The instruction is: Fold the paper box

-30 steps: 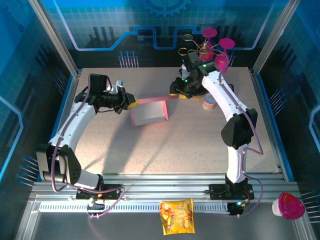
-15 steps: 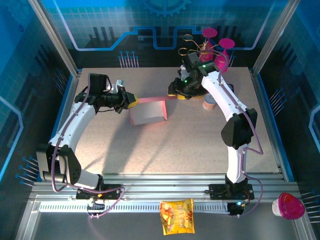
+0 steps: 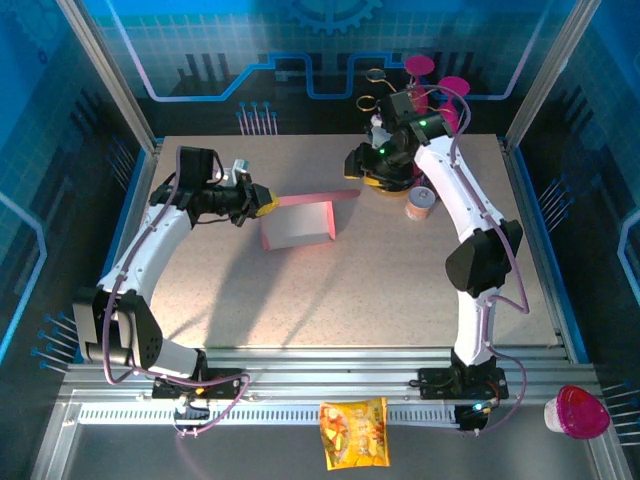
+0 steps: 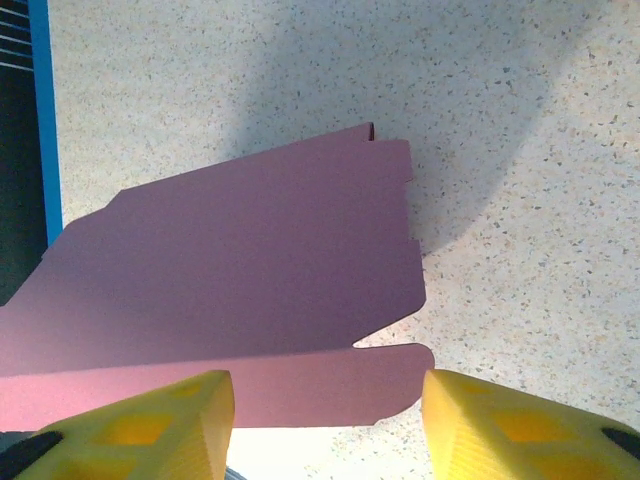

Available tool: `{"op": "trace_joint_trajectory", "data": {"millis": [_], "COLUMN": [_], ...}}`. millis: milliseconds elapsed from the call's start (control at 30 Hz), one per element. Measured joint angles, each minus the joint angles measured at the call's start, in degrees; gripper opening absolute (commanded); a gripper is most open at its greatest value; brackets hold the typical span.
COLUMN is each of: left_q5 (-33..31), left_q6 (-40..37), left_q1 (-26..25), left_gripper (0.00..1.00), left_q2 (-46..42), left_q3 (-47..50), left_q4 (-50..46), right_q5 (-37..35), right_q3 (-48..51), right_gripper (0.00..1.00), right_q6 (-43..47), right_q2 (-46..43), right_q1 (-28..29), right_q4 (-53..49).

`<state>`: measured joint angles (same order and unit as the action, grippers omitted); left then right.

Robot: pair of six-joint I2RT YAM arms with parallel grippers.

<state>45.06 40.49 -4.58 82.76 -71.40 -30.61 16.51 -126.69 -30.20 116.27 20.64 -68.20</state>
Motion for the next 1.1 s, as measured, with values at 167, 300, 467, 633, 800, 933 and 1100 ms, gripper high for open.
{"op": "trace_joint_trajectory", "data": {"millis": [167, 300, 467, 633, 800, 933, 1100], "left_q5": [0.1, 0.1, 0.1, 0.1, 0.3, 0.3, 0.3], "left_q6": [0.0, 0.0, 0.0, 0.0, 0.0, 0.0, 0.8], "left_q1": [-0.2, -0.2, -0.2, -0.2, -0.2, -0.2, -0.2], "left_gripper": [0.00, 0.00, 0.00, 0.00, 0.00, 0.00, 0.00], "left_q2": [0.0, 0.0, 0.0, 0.0, 0.0, 0.0, 0.0], "left_q3": [0.0, 0.0, 0.0, 0.0, 0.0, 0.0, -0.1], "left_q4": [0.0, 0.0, 0.0, 0.1, 0.1, 0.1, 0.2], "right_q5": [0.1, 0.3, 0.5, 1.7, 3.4, 4.7, 5.2], "right_q3": [0.4, 0.4, 1.8, 6.9, 9.1, 10.9, 15.6], "right_gripper": [0.53, 0.53, 0.54, 0.54, 0.54, 0.55, 0.56], "right_q6": [0.5, 0.7, 0.7, 0.7, 0.2, -0.7, -2.9], "right_q2": [0.2, 1.0, 1.5, 1.5, 1.4, 1.2, -2.4], "right_q1": [0.0, 0.0, 0.3, 0.6, 0.6, 0.6, 0.3], "right_q4": [0.0, 0.0, 0.1, 1.2, 3.3, 4.9, 8.7]}}
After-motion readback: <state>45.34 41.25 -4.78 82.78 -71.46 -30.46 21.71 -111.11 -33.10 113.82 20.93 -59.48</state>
